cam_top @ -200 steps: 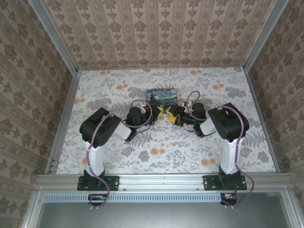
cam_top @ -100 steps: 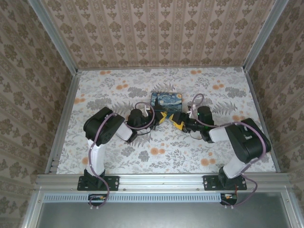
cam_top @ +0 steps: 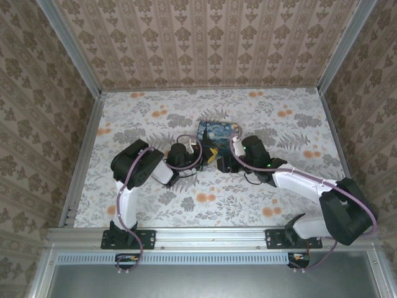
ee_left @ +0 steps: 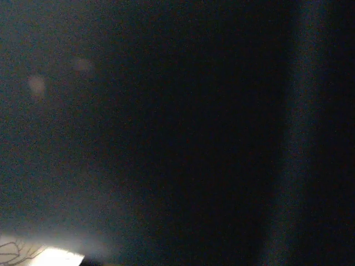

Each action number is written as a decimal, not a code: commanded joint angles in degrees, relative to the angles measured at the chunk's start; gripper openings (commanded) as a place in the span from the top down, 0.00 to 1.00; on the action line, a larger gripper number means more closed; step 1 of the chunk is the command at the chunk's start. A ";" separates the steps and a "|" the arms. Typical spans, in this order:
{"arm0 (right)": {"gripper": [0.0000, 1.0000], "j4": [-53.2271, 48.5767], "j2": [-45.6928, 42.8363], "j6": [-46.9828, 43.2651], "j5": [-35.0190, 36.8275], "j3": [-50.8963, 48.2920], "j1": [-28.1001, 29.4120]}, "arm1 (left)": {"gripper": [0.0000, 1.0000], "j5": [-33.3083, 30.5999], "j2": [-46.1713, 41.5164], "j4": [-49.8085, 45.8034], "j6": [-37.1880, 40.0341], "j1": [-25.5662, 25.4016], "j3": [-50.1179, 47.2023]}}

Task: Unlock a padlock with a key

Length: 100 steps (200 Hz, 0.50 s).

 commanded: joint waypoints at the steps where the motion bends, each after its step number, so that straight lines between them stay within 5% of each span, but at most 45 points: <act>1: 0.46 -5.16 0.61 -11.65 15.14 0.75 2.52 | 1.00 1.55 -0.18 2.48 0.83 0.51 -0.35; 100: 0.56 -4.79 12.39 -19.60 27.98 7.46 8.72 | 1.00 2.17 -1.17 2.48 0.43 0.47 -0.77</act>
